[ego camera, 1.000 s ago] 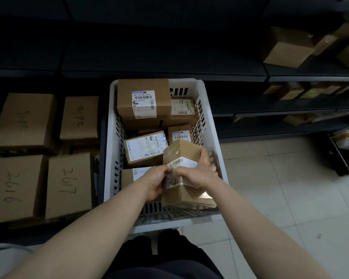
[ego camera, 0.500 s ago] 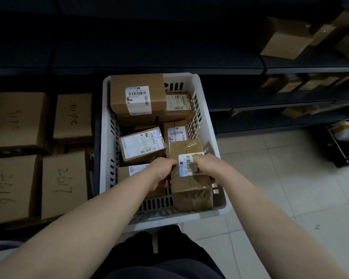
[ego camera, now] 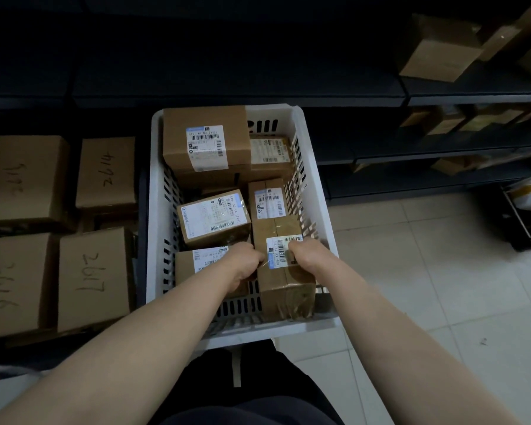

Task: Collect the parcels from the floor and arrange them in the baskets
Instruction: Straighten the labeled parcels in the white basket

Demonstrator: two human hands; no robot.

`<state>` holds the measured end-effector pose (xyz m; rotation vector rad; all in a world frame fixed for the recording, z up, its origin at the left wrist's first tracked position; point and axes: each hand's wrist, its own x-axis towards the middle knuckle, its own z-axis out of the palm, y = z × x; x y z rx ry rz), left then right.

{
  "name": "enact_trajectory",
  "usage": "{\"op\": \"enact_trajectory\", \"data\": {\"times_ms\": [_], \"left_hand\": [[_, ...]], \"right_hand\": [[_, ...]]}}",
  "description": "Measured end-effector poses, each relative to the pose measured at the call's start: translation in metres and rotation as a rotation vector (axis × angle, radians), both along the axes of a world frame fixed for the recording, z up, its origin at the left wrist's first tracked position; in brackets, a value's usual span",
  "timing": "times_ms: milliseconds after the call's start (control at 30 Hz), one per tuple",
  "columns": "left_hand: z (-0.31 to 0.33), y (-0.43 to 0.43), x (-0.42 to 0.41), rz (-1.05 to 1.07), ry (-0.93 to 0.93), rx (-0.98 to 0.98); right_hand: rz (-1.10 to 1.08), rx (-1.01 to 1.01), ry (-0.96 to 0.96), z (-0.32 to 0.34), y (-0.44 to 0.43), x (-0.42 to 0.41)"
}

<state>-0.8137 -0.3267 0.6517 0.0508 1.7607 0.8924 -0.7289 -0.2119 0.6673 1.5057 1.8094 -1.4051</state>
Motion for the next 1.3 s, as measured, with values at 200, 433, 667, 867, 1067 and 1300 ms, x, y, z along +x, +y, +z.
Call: {"op": "enact_trajectory", "data": {"times_ms": [200,433,667,867,1067,1300], "left_hand": [[-0.003,0.0,0.002,-0.009,0.072,0.038],[-0.005,-0.011,0.009,-0.031,0.079,0.131],[-0.009,-0.016,0.015,-0.028,0.075,0.143],[-0.013,-0.016,0.018,-0.037,0.064,0.11],[-0.005,-0.012,0.017,0.02,0.022,0.097],[0.018,-0.002,-0.009,-0.086,0.067,0.178]], "right_hand": [[-0.01,0.009,0.124,-0.009,0.001,0.011],[0.018,0.13,0.233,-0.008,-0.003,0.023],[0.048,0.212,0.243,-0.016,-0.014,0.032],[0.124,0.299,0.196,-0.021,-0.02,0.036],[0.138,0.246,0.156,-0.008,-0.015,0.025],[-0.066,0.135,0.135,0.001,-0.005,0.01]]}}
